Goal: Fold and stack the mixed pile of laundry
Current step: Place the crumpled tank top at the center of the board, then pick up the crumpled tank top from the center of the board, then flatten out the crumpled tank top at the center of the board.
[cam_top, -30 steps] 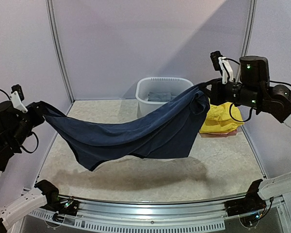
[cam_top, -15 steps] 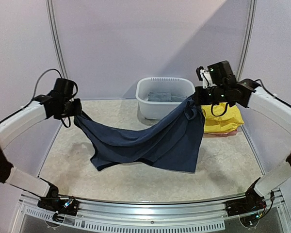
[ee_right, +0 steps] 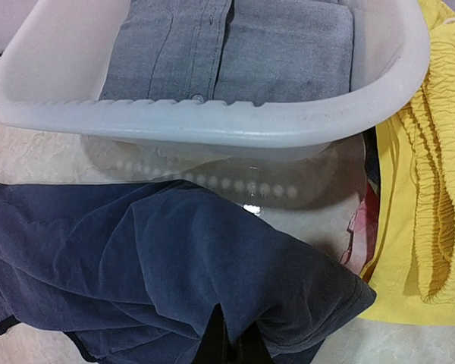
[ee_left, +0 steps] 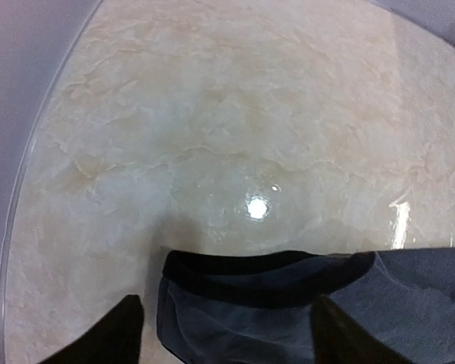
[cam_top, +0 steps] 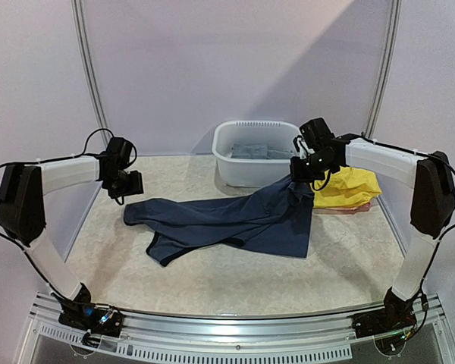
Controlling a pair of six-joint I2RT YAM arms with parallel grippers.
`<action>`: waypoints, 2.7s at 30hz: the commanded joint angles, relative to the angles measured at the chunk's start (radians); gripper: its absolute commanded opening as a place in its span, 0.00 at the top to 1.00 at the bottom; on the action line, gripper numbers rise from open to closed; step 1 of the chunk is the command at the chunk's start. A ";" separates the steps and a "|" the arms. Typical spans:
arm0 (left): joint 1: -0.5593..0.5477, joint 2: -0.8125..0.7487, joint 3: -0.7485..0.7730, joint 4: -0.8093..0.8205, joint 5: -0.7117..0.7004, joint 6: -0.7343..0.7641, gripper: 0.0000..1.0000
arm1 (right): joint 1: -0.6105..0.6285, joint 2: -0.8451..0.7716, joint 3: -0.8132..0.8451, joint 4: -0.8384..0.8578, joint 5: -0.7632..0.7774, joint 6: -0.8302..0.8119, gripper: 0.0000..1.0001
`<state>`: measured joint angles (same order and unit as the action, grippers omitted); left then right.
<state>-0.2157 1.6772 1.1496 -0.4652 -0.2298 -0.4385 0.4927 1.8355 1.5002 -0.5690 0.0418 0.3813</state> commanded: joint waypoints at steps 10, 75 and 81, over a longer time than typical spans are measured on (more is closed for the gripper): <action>-0.330 -0.484 -0.342 -0.128 -0.193 -0.190 0.16 | 0.004 -0.061 -0.031 0.045 -0.024 0.007 1.00; -0.548 -1.088 -0.025 -0.402 -0.589 -0.122 1.00 | 0.103 -0.579 -0.160 -0.070 -0.207 -0.031 1.00; -0.548 -1.153 0.055 -0.395 -0.492 -0.075 1.00 | 0.142 -0.726 -0.169 -0.115 -0.315 -0.022 1.00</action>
<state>-0.7563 0.5529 1.1603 -0.8314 -0.7715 -0.5671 0.6090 1.1748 1.3445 -0.6296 -0.1932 0.3580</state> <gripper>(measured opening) 0.008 0.022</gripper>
